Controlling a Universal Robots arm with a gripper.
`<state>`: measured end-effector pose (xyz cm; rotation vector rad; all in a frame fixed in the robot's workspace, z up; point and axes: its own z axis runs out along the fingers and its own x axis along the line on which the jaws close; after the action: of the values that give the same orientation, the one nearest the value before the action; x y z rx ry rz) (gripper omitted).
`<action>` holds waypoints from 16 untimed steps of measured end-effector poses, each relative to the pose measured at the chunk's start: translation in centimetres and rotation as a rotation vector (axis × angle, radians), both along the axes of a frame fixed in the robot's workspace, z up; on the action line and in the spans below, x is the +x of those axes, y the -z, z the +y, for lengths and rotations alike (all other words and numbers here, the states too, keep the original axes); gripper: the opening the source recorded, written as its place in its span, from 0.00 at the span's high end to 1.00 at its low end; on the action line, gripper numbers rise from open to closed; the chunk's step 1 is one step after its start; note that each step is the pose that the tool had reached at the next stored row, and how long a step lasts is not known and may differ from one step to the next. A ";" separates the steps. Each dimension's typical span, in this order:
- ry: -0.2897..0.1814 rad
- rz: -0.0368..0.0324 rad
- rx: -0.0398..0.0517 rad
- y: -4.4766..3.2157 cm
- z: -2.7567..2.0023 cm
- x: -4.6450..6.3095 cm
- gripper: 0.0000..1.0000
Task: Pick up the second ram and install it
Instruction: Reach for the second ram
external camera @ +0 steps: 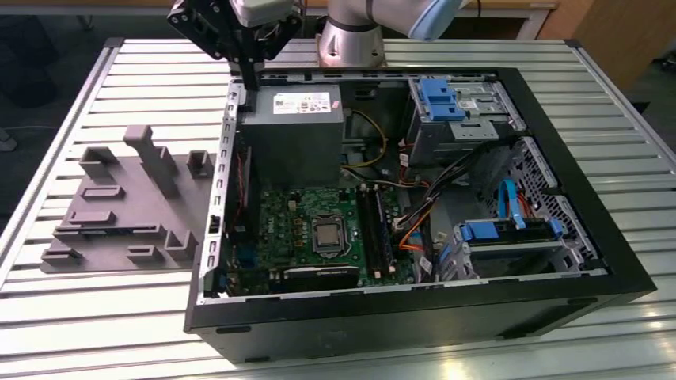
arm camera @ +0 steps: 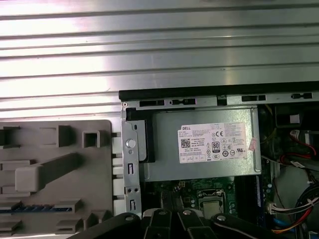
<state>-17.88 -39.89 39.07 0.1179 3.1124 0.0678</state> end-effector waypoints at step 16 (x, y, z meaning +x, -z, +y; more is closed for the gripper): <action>0.000 0.0001 -0.0001 0.02 -0.01 -0.4 0.87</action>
<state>-18.30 -39.90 39.05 0.1182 3.1125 0.0675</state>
